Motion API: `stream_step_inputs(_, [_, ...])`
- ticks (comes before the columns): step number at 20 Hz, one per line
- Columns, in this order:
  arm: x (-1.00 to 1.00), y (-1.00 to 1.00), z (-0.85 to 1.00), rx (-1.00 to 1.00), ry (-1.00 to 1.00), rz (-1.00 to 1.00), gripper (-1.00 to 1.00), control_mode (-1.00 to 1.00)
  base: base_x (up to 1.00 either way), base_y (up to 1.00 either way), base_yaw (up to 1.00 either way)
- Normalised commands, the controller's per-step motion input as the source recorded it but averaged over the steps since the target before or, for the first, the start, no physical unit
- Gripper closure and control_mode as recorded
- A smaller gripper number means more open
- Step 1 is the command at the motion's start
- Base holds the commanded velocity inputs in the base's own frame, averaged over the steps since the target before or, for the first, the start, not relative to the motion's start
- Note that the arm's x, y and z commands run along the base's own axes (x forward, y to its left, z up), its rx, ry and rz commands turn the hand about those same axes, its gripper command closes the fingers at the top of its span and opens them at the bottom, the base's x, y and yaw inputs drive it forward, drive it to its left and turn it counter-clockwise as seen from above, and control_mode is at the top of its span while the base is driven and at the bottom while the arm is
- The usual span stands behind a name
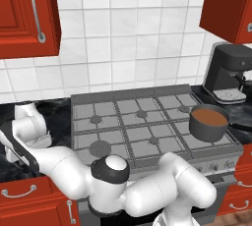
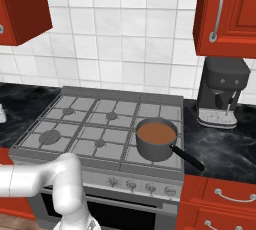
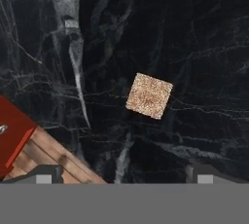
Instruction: Pick up the sugar cube(s) and place them in the saucepan with hot chocolate.
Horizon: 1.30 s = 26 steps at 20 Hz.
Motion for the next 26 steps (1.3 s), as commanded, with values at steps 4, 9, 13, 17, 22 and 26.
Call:
stream_step_inputs(4, [0.02,-0.02,-0.02,-0.02,0.00,-0.09,-1.00,-1.00,0.00,0.00,0.00])
stream_step_inputs(9, [0.14,-0.01,-0.02,0.00,0.00,-0.18,-1.00,-1.00,0.00,0.00,0.00])
stream_step_inputs(13, [0.08,0.01,0.00,-0.01,0.00,-0.17,-1.00,-1.00,0.00,0.00,0.00])
stream_step_inputs(17, [0.00,0.03,-0.01,-0.09,-0.01,-0.03,-1.00,-1.00,0.00,0.00,0.00])
stream_step_inputs(22, [0.00,0.00,-0.01,-0.14,-0.02,-0.02,-1.00,-1.00,0.00,0.00,0.00])
stream_step_inputs(26, [0.00,0.00,0.00,-0.11,-0.01,-0.03,-1.00,-1.00,0.00,0.00,0.00])
